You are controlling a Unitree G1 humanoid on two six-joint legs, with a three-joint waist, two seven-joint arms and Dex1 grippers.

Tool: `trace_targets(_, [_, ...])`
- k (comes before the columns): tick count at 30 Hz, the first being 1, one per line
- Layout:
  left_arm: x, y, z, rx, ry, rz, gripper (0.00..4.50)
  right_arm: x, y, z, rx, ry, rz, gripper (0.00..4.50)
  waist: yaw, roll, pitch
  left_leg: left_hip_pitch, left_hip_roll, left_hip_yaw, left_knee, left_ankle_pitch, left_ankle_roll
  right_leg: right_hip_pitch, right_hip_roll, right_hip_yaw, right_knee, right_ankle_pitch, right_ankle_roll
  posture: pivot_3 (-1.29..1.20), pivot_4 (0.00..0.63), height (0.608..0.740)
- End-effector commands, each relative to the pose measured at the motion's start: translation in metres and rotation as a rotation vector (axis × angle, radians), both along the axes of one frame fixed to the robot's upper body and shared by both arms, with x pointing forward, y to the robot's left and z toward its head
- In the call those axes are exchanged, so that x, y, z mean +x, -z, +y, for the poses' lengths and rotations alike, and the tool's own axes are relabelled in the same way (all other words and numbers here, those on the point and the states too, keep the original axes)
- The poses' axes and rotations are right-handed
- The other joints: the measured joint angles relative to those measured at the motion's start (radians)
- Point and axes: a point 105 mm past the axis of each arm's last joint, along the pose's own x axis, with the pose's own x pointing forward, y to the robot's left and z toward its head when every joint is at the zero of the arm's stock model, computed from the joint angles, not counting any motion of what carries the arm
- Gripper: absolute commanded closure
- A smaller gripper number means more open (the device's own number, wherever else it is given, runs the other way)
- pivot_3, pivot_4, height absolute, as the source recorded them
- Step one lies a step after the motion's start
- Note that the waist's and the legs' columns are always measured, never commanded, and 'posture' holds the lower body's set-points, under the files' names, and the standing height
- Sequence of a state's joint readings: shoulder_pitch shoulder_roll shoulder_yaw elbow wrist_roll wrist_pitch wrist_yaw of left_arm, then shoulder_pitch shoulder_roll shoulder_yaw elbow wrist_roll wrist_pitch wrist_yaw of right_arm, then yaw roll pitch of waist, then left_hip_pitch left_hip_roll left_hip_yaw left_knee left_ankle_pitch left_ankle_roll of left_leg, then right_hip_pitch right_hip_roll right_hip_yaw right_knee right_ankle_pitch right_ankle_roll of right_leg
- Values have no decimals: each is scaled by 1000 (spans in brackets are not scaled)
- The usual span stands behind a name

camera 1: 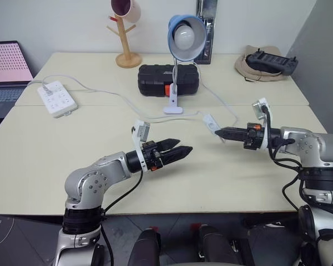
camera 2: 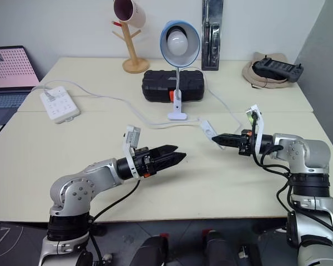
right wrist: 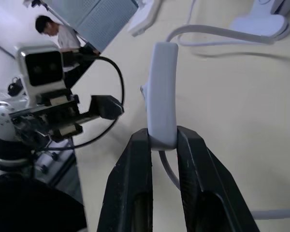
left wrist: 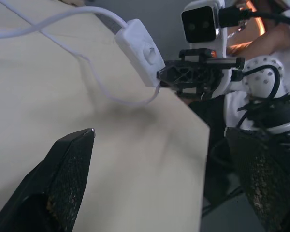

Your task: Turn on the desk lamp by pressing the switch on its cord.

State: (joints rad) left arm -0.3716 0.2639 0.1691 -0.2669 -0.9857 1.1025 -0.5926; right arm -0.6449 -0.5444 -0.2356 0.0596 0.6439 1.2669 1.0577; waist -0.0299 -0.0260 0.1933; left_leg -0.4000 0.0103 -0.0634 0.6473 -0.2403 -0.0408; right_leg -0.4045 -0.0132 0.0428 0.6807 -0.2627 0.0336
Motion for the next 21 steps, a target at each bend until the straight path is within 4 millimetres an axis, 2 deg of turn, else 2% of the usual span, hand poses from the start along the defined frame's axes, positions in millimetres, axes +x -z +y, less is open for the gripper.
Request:
trace_targets(1, [-7,-19,-6,-140,54,34,0,-15,-23,2,78,-28,-9,4143,-1,0,0,0,0,0,0,0,0,0,0,0,0,0,0,0,150,740])
trace_targets(11, [5,-26,-22,-303,27,146,0,-49,-31,15,78,-148,19,4143,1,0,0,0,0,1,0,0,0,0,1,1,-1,0,0,0,150,740])
trace_targets(15, [0,-30,-34,-329,60,151,0,-52,-31,18,78,-149,25,4143,0,0,0,0,0,2,0,0,0,0,1,2,-1,0,0,0,150,740])
trace_targets(21, [-6,-35,-41,-344,93,146,0,-50,-33,17,87,-139,30,4143,0,0,0,0,0,3,0,0,0,0,2,2,-1,0,0,0,150,740])
